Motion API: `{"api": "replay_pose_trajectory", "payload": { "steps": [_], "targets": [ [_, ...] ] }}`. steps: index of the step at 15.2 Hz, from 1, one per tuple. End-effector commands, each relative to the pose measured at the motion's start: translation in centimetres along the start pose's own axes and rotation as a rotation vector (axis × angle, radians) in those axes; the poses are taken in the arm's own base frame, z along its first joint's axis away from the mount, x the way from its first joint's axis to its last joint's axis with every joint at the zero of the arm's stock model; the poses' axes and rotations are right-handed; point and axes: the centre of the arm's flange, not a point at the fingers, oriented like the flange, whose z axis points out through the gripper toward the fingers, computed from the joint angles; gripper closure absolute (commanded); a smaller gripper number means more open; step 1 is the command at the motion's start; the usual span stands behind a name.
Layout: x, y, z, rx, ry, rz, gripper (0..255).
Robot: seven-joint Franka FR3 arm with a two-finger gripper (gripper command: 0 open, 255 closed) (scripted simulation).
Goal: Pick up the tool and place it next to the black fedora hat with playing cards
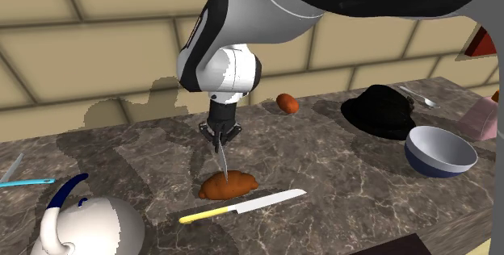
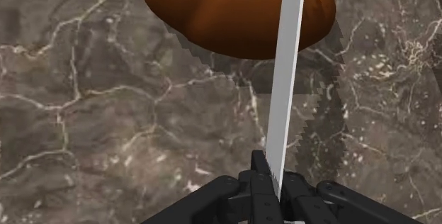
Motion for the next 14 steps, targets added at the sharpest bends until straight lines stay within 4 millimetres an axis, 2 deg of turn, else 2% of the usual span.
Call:
{"api": "replay_pose_trajectory", "payload": {
  "steps": [1,14],
  "targets": [
    [-0.2,-0.3,-1.0,0.000,0.000,0.000,255],
    [-1.5,-1.7,-7.6,0.000,0.000,0.000,255]
  ]
}}
